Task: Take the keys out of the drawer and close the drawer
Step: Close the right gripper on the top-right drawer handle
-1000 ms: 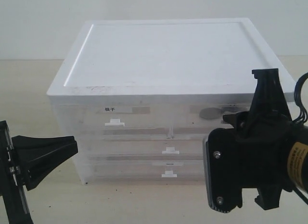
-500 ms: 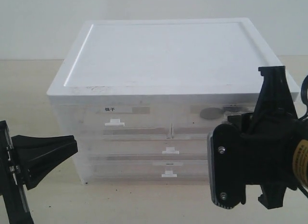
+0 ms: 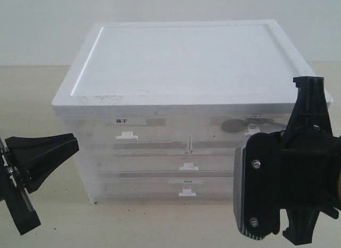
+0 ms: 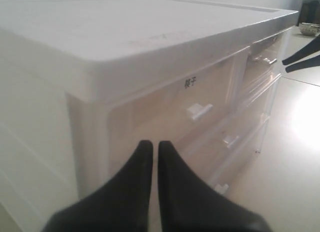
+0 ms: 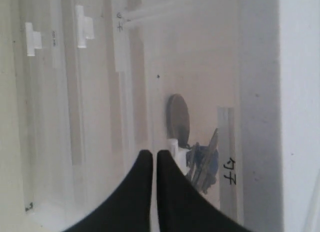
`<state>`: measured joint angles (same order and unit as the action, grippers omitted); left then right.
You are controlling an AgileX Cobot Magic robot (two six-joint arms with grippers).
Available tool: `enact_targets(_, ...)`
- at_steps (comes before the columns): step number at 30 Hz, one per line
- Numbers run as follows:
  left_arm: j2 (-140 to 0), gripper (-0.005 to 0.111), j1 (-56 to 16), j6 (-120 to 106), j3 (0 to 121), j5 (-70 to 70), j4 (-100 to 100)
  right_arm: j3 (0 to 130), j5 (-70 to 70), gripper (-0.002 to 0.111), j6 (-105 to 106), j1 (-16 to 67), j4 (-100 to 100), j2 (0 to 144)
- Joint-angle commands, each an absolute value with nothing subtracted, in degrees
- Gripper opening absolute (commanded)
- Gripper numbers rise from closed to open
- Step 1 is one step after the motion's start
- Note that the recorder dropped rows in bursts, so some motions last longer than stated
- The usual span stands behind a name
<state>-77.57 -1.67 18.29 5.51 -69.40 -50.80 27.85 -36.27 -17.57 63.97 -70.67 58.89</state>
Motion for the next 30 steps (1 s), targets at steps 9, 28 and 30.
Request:
enact_targets(9, -78.2, 0.005, -2.1, 17.9, 7.1, -70.0, -47.8, 27.7, -35.3, 0.0, -17.0, 64.0, -68.4, 58.5)
enact_targets(28, -78.8, 0.005, -2.1, 17.9, 7.1, -70.0, -48.6, 27.7, -59.3, 0.008, -26.4, 80.5, -74.1, 58.5)
enact_targets(30, -78.8, 0.005, -2.1, 17.9, 7.1, -70.0, -48.6, 27.7, -56.7, 0.023, -26.1, 80.5, -74.1, 58.5)
